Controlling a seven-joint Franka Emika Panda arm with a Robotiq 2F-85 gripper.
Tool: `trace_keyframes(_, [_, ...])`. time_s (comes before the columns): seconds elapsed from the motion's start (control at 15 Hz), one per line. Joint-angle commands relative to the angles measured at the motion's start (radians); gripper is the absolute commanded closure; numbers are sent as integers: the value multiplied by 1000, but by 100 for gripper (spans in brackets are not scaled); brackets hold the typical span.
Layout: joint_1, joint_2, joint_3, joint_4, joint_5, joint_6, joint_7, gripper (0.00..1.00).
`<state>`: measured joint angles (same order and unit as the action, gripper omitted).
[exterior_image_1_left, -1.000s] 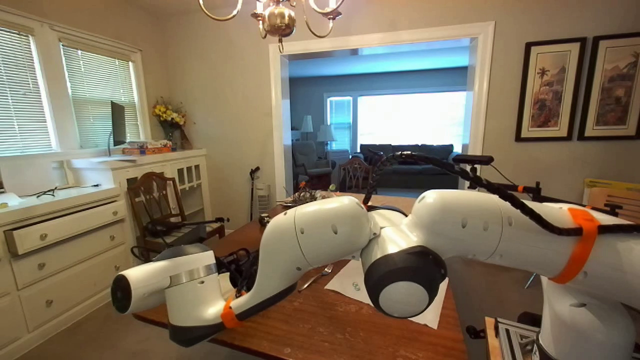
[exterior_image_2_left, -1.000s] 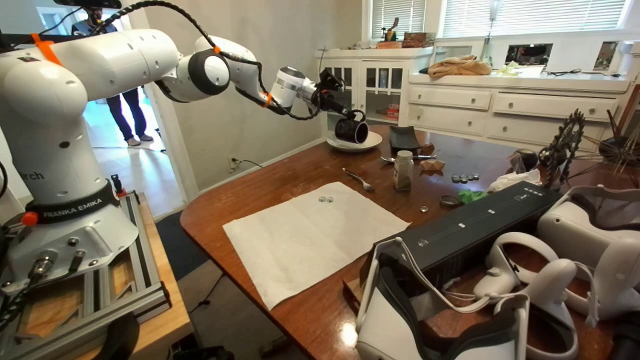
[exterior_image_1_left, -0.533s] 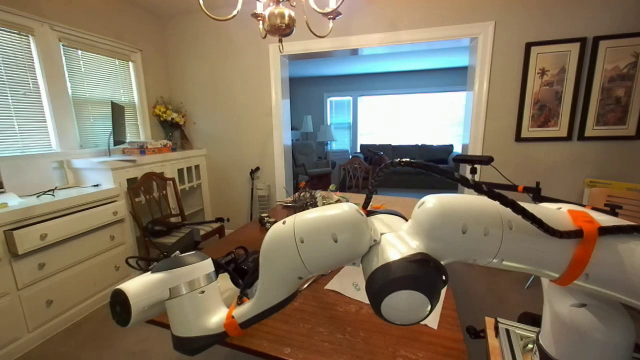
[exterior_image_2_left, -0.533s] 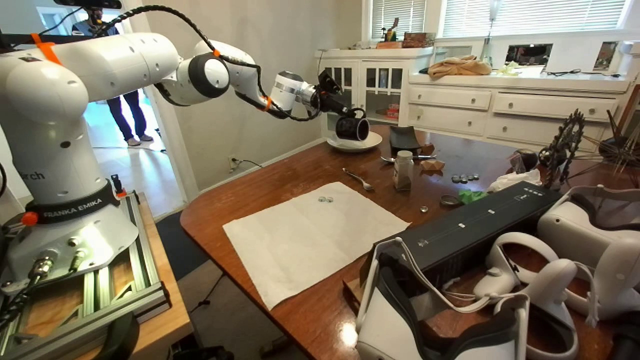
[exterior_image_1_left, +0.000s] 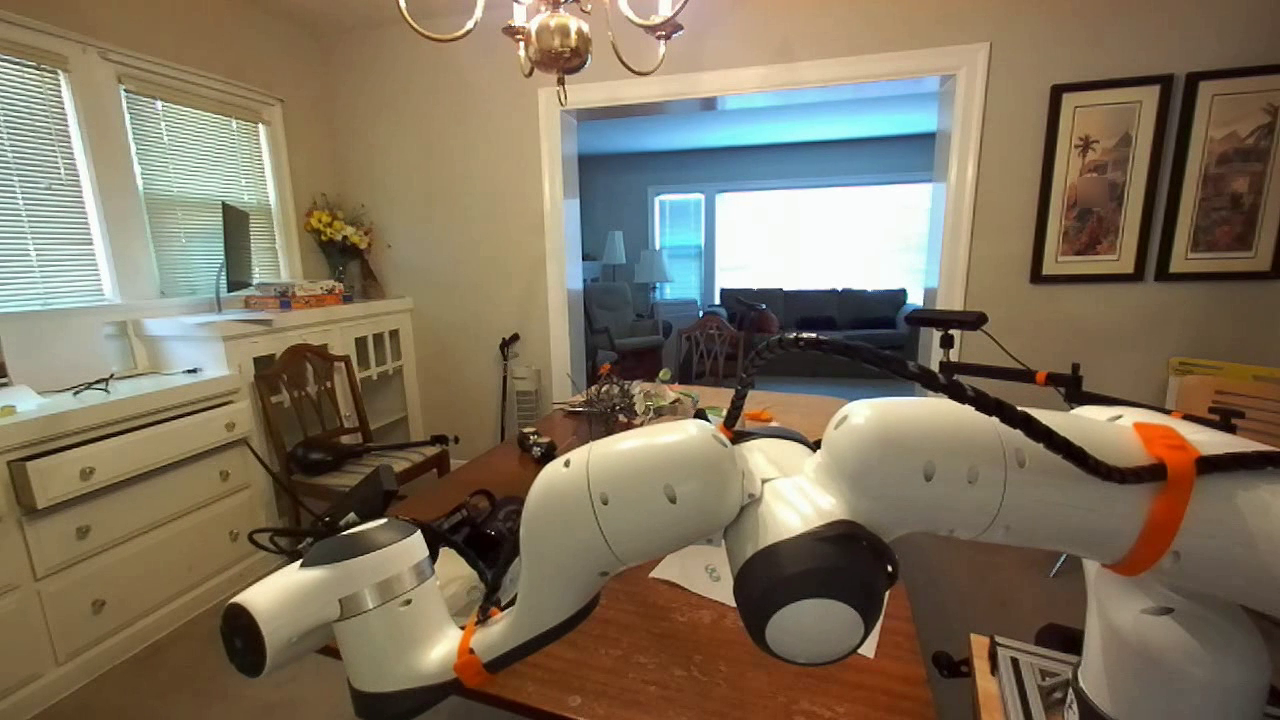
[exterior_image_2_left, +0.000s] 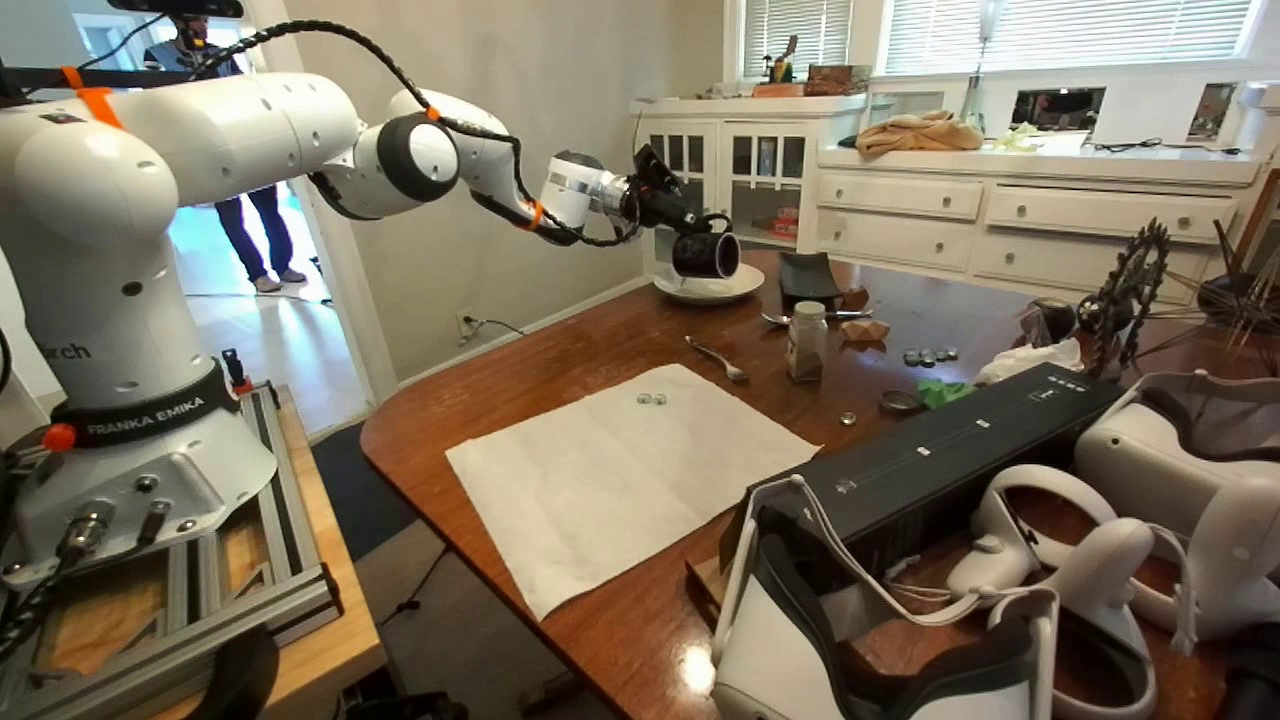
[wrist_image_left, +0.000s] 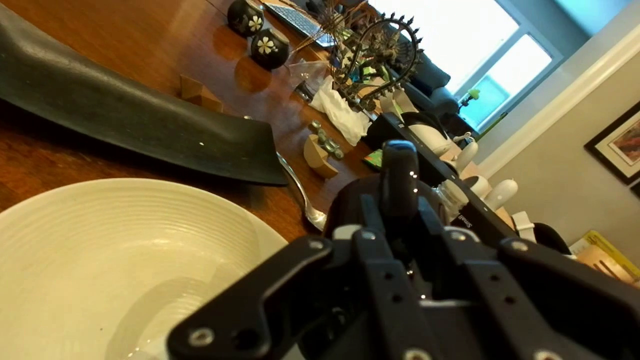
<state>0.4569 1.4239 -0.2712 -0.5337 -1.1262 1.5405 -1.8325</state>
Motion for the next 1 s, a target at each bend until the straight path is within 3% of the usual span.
trace_keyframes(0.0, [2,34,-4,51,-45,-23,-34,95])
trace_keyframes(0.73, [12,40,-26,39,-97,-71,-97,95])
trace_keyframes(0.8, [15,66,-49,79,-88,-86,-118,95])
trace_keyframes(0.93, [14,45,-37,41,-121,-98,-111,95])
